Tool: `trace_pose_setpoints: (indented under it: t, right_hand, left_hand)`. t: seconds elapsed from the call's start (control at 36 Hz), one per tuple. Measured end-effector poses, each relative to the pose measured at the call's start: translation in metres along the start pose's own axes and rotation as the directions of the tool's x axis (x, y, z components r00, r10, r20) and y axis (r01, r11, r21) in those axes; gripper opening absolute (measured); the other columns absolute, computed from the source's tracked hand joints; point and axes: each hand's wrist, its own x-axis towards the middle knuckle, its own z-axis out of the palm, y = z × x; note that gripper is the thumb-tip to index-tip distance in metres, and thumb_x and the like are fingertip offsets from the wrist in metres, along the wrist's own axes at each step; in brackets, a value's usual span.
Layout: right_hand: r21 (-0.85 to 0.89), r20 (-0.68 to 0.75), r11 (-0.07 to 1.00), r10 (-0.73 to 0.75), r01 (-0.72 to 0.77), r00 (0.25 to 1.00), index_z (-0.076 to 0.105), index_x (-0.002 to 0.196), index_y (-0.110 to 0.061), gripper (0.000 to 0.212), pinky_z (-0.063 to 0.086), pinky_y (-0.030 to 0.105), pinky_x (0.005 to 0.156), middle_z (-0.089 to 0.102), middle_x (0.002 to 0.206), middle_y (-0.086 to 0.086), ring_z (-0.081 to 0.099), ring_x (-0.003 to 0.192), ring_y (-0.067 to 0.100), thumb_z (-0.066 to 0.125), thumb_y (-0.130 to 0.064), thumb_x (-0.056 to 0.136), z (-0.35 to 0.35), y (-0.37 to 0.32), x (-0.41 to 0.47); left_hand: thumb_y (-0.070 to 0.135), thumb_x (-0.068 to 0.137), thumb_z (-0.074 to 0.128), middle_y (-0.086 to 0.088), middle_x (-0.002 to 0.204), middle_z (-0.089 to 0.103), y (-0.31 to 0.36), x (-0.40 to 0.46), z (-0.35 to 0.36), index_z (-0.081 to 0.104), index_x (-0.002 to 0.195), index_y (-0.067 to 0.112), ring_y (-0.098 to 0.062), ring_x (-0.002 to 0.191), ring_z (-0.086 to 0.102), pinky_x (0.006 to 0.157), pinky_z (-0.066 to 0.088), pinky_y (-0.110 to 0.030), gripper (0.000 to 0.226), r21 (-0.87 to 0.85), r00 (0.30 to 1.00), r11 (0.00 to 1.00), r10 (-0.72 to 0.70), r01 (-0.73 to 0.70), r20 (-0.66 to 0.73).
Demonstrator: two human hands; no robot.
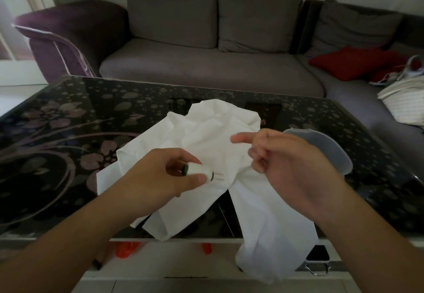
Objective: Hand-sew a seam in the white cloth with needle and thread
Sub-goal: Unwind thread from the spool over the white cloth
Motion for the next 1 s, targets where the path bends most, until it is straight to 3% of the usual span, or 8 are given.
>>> trace_pose_setpoints:
  t: [0.11,0.25,0.36,0.47,0.58,0.75,0.89,1.0]
  right_hand:
    - [0.236,0.047,0.970,0.038,-0.048,0.998,0.040,0.068,-0.014,0.029,0.035,0.041,0.090,0.074,0.093,0.006,0.061,0.104,0.019,0.048,-0.020,0.096,0.007,-0.001,-0.001]
    - [0.347,0.065,0.934,0.066,-0.084,0.996,0.040,0.073,-0.012,0.028,0.044,0.036,0.067,0.037,0.065,0.007,0.052,0.066,0.021,0.043,-0.017,0.100,0.009,-0.006,-0.003]
    - [-0.193,-0.123,0.970,0.127,-0.149,0.984,0.048,0.079,-0.006,0.028,0.031,0.031,0.051,0.046,0.066,0.009,0.039,0.057,0.019,0.046,-0.016,0.105,0.010,-0.003,0.000]
    - [-0.777,-0.167,0.619,-0.024,-0.117,0.986,0.061,0.086,-0.026,0.024,0.037,0.017,0.056,0.067,0.080,-0.012,0.055,0.057,-0.004,0.049,-0.036,0.105,0.019,0.004,-0.001]
    - [-0.945,-0.054,0.323,0.010,-0.055,0.998,0.059,0.089,-0.030,0.023,0.054,0.026,0.059,0.068,0.079,-0.007,0.064,0.068,0.008,0.047,-0.041,0.105,0.019,0.011,0.001]
    - [-0.618,0.158,0.770,0.320,-0.159,0.934,0.064,0.076,-0.016,0.025,0.039,0.025,0.053,0.064,0.061,0.008,0.043,0.048,0.014,0.058,-0.026,0.099,0.005,-0.001,-0.004]
    - [0.100,0.286,0.989,0.080,-0.113,0.955,0.052,0.085,-0.008,0.020,0.014,0.028,0.048,0.075,0.112,0.017,0.013,0.047,0.013,0.050,-0.015,0.103,0.007,0.000,-0.007]
    - [-0.315,-0.073,0.947,0.035,-0.057,0.997,0.055,0.088,-0.014,0.024,0.033,0.024,0.056,0.069,0.126,-0.024,0.046,0.058,0.009,0.048,-0.026,0.108,0.017,0.001,0.000]
  left_hand:
    - [0.053,0.078,0.084,0.020,0.099,0.073,-0.004,0.000,0.003,0.074,0.100,0.046,-0.003,0.090,0.070,0.081,0.062,-0.030,0.025,0.097,0.999,0.995,0.035,-0.034,-0.008]
    - [0.051,0.080,0.084,0.021,0.104,0.070,-0.002,0.000,0.003,0.073,0.101,0.046,-0.005,0.092,0.070,0.085,0.061,-0.031,0.025,0.109,0.999,0.994,0.033,-0.029,-0.027]
    - [0.048,0.081,0.083,0.020,0.104,0.070,0.000,0.000,0.002,0.073,0.102,0.048,-0.004,0.091,0.071,0.086,0.062,-0.032,0.024,0.076,0.998,0.996,0.059,-0.056,-0.031]
    - [0.044,0.081,0.083,0.021,0.104,0.072,0.003,-0.003,0.001,0.073,0.103,0.048,-0.005,0.093,0.071,0.086,0.061,-0.027,0.024,0.057,0.994,0.992,0.111,-0.110,-0.012]
    - [0.041,0.084,0.082,0.015,0.102,0.074,0.004,-0.004,0.002,0.074,0.103,0.042,-0.007,0.089,0.072,0.079,0.061,-0.025,0.021,-0.003,0.995,0.995,0.097,-0.097,-0.017]
    - [0.043,0.088,0.078,0.014,0.103,0.072,0.004,0.003,0.002,0.070,0.105,0.039,-0.003,0.078,0.073,0.066,0.051,-0.014,0.020,0.015,0.991,1.000,0.022,-0.021,-0.133]
    - [0.042,0.085,0.082,0.016,0.107,0.068,-0.002,0.002,-0.001,0.070,0.104,0.044,-0.006,0.082,0.072,0.068,0.057,-0.019,0.022,0.139,1.000,0.990,0.009,-0.011,0.012]
    - [0.040,0.083,0.084,0.016,0.102,0.072,-0.004,-0.002,-0.002,0.072,0.104,0.045,-0.008,0.087,0.072,0.078,0.061,-0.026,0.025,0.100,0.992,0.993,0.055,-0.067,0.117]
